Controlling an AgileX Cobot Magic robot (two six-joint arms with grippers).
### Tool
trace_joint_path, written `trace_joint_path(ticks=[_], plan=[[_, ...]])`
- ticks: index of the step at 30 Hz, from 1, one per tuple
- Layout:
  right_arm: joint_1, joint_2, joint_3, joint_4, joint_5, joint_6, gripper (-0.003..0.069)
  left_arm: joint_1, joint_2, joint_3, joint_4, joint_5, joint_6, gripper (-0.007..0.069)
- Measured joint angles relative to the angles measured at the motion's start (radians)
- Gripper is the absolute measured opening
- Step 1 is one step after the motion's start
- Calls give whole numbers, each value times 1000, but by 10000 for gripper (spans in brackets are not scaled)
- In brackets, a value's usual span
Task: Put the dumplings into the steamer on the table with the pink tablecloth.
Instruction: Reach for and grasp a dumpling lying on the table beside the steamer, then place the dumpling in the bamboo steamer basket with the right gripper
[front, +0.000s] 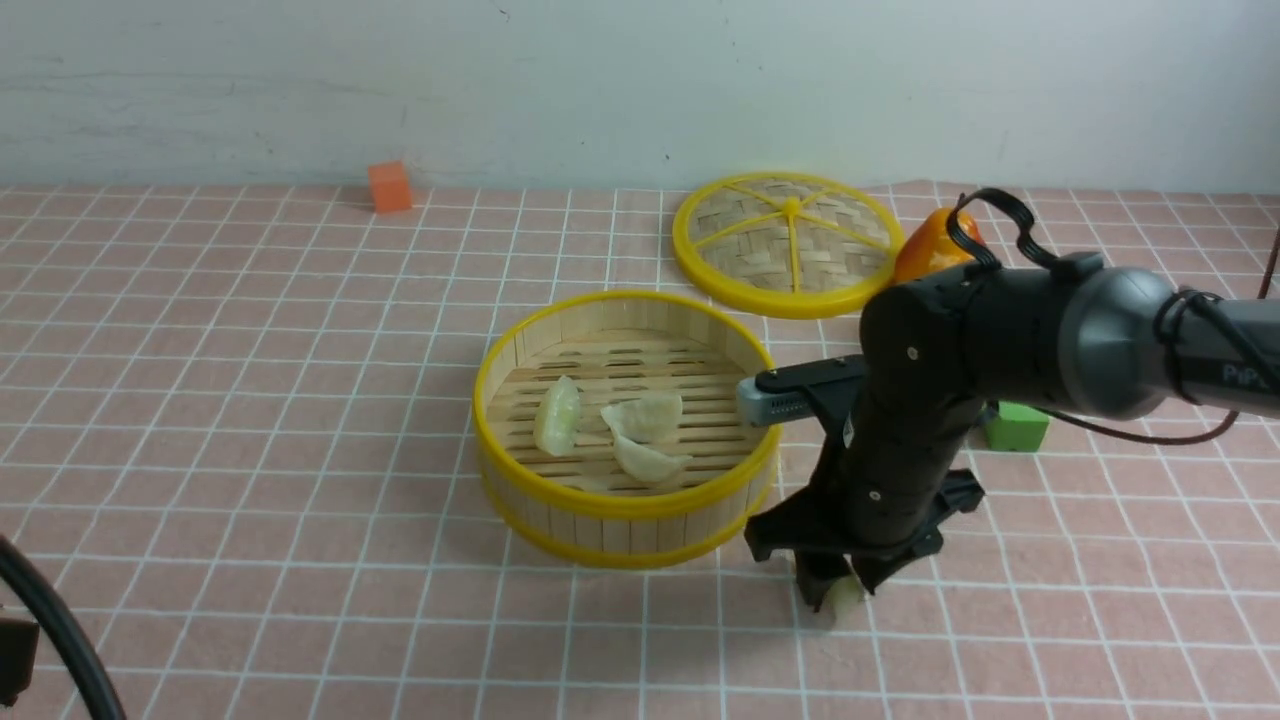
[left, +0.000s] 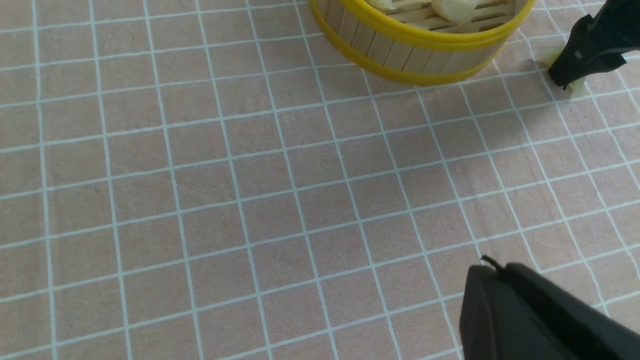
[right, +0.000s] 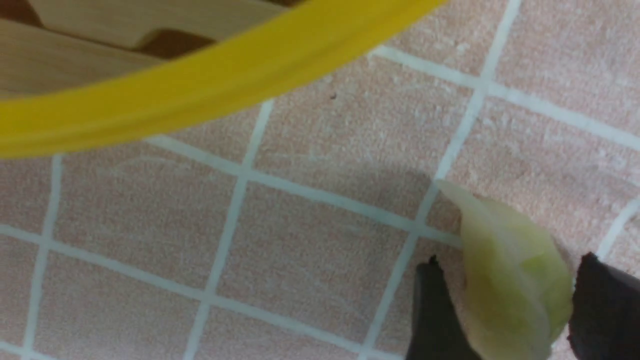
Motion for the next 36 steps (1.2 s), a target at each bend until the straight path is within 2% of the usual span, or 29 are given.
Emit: trace_joint_path(ticks=[2, 4, 5, 7, 11, 13, 17, 23, 32, 34, 36], plan=[[0, 0, 0, 0, -1, -20, 337, 0, 0, 0, 0, 0, 0, 3], [0, 0, 0, 0, 0, -30, 282, 0, 0, 0, 1, 0, 0, 3], [0, 0, 0, 0, 1, -44, 231, 0, 0, 0, 1, 0, 0, 3], [0, 0, -4, 0, 7, -69, 193, 0, 0, 0, 3, -1, 0, 3], [0, 2, -57, 0, 79, -106, 200, 0, 0, 0, 3, -1, 0, 4], [0, 2, -156, 0, 156, -128, 200, 0, 0, 0, 4, -1, 0, 6], [0, 3, -315, 0, 204, -154, 200, 0, 0, 0, 11, -1, 0, 10], [0, 84, -483, 1, 125, -159, 200, 0, 0, 0, 23, -26, 0, 15], [2, 282, -598, -10, 101, -147, 200, 0, 0, 0, 45, -31, 0, 17], [2, 293, -612, -11, 101, -138, 212, 0, 0, 0, 47, -31, 0, 17], [2, 298, -629, -20, 99, -124, 295, 0, -3, 12, 49, -36, 0, 17]])
